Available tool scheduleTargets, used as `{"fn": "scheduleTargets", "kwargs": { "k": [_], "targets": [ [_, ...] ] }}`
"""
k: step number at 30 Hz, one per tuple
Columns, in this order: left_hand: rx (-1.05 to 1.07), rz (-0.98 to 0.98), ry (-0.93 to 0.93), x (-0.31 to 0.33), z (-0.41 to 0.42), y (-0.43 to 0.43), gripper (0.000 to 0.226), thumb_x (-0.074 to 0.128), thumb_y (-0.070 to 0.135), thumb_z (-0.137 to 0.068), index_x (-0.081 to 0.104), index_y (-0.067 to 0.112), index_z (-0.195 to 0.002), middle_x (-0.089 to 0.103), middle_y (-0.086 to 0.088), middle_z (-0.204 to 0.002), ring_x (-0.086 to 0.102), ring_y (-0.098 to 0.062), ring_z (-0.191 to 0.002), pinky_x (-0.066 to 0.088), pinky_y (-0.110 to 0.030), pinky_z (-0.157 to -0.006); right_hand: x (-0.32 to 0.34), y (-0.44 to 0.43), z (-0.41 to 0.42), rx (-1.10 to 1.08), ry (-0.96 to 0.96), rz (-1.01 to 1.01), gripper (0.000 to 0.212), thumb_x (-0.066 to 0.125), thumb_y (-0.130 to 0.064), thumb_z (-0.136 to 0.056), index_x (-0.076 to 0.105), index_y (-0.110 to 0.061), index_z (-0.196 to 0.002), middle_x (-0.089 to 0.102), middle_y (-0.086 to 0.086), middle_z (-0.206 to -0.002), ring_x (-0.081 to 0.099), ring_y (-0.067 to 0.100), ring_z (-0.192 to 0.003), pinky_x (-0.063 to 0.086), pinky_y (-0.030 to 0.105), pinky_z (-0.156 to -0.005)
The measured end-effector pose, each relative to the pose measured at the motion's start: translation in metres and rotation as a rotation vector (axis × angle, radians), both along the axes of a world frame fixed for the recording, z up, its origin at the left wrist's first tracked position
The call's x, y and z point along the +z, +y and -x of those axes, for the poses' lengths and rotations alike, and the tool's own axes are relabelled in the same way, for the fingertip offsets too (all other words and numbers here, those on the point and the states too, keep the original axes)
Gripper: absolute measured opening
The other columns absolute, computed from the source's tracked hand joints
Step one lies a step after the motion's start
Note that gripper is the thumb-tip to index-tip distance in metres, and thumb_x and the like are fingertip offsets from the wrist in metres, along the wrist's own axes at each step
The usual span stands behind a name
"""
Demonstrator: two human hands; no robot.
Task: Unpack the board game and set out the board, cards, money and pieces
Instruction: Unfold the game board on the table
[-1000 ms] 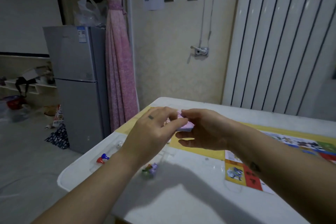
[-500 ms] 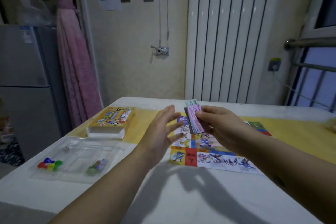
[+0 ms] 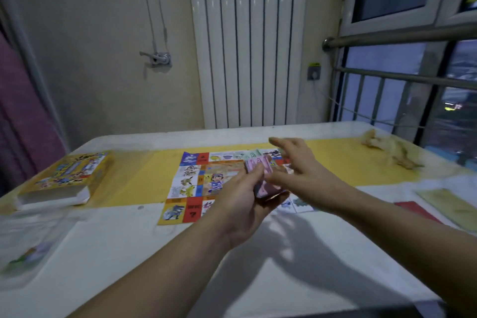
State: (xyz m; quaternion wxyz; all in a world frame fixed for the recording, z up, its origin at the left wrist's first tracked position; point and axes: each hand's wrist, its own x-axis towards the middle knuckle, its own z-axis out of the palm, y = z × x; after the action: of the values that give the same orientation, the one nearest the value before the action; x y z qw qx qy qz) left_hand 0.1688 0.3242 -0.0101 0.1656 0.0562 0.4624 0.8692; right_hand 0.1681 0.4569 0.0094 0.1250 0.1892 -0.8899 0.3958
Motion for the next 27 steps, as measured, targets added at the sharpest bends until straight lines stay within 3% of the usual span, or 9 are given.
{"fn": "scheduleTargets", "kwargs": {
  "k": [2,4,6,8,13,19,23,27],
  "targets": [
    [-0.029,0.055,0.017,0.001,-0.001,0.010,0.030,0.039,0.019,-0.101,0.056,0.005,-0.120,0.066,-0.017,-0.113,0.065,-0.023,-0.091,0.054,-0.034,-0.076,0.006,0.019,-0.010,0.103,0.051,-0.243,0.098,0.074,-0.035,-0.077,0.009,-0.026,-0.151,0.013,-0.011,-0.150,0.014,0.005,-0.140,0.020,0.023,-0.114],
    [-0.101,0.147,0.096,0.001,-0.004,0.021,0.025,0.037,0.015,-0.101,0.058,0.008,-0.111,0.069,-0.009,-0.094,0.066,-0.016,-0.079,0.054,-0.028,-0.065,0.005,0.027,-0.017,0.132,0.164,-0.468,0.114,0.076,-0.042,-0.071,-0.003,-0.024,-0.151,0.006,-0.007,-0.155,0.007,0.005,-0.141,0.018,0.017,-0.112],
    [-0.144,0.258,0.160,-0.001,-0.008,0.032,0.023,0.036,0.012,-0.100,0.059,0.013,-0.092,0.064,0.002,-0.068,0.062,-0.006,-0.061,0.050,-0.024,-0.056,-0.002,0.030,-0.014,0.108,0.242,-0.589,0.118,0.076,-0.047,-0.070,-0.006,-0.021,-0.151,0.019,0.000,-0.153,0.016,0.012,-0.138,0.024,0.020,-0.109],
    [-0.152,0.337,0.181,-0.003,-0.012,0.040,0.023,0.039,0.012,-0.099,0.056,0.017,-0.083,0.057,0.008,-0.055,0.054,-0.002,-0.050,0.046,-0.021,-0.055,-0.006,0.036,-0.011,0.073,0.233,-0.590,0.115,0.075,-0.046,-0.072,-0.005,-0.021,-0.151,0.033,0.000,-0.144,0.027,0.013,-0.128,0.030,0.021,-0.101],
    [-0.195,0.392,0.162,-0.010,-0.010,0.047,0.014,0.048,0.023,-0.097,0.058,0.017,-0.090,0.061,0.007,-0.065,0.056,-0.010,-0.064,0.049,-0.028,-0.076,-0.006,0.051,-0.012,0.052,0.146,-0.555,0.098,0.070,-0.034,-0.082,0.002,-0.024,-0.151,0.036,-0.002,-0.144,0.031,0.009,-0.127,0.032,0.021,-0.102],
    [-0.190,0.402,0.179,-0.008,-0.009,0.053,0.017,0.042,0.007,-0.096,0.053,0.014,-0.086,0.056,0.006,-0.056,0.055,-0.006,-0.054,0.050,-0.027,-0.067,-0.011,0.056,-0.011,0.067,0.204,-0.583,0.094,0.070,-0.040,-0.080,0.011,-0.022,-0.151,0.041,0.000,-0.141,0.038,0.016,-0.126,0.036,0.030,-0.101],
    [-0.144,0.495,0.269,-0.009,-0.009,0.063,0.020,0.040,0.004,-0.095,0.056,0.013,-0.103,0.059,0.003,-0.069,0.056,-0.008,-0.065,0.053,-0.033,-0.070,-0.017,0.061,-0.014,-0.010,0.303,-0.692,0.096,0.069,-0.047,-0.079,0.012,-0.017,-0.151,0.041,0.001,-0.141,0.040,0.018,-0.124,0.030,0.022,-0.093],
    [-0.163,0.516,0.270,-0.013,-0.007,0.078,0.021,0.039,0.002,-0.095,0.056,0.014,-0.093,0.058,0.005,-0.063,0.054,-0.009,-0.066,0.050,-0.033,-0.076,-0.022,0.071,-0.020,-0.037,0.303,-0.697,0.092,0.068,-0.040,-0.082,0.013,-0.016,-0.151,0.044,0.003,-0.132,0.041,0.017,-0.115,0.025,0.017,-0.083]
  ]
}}
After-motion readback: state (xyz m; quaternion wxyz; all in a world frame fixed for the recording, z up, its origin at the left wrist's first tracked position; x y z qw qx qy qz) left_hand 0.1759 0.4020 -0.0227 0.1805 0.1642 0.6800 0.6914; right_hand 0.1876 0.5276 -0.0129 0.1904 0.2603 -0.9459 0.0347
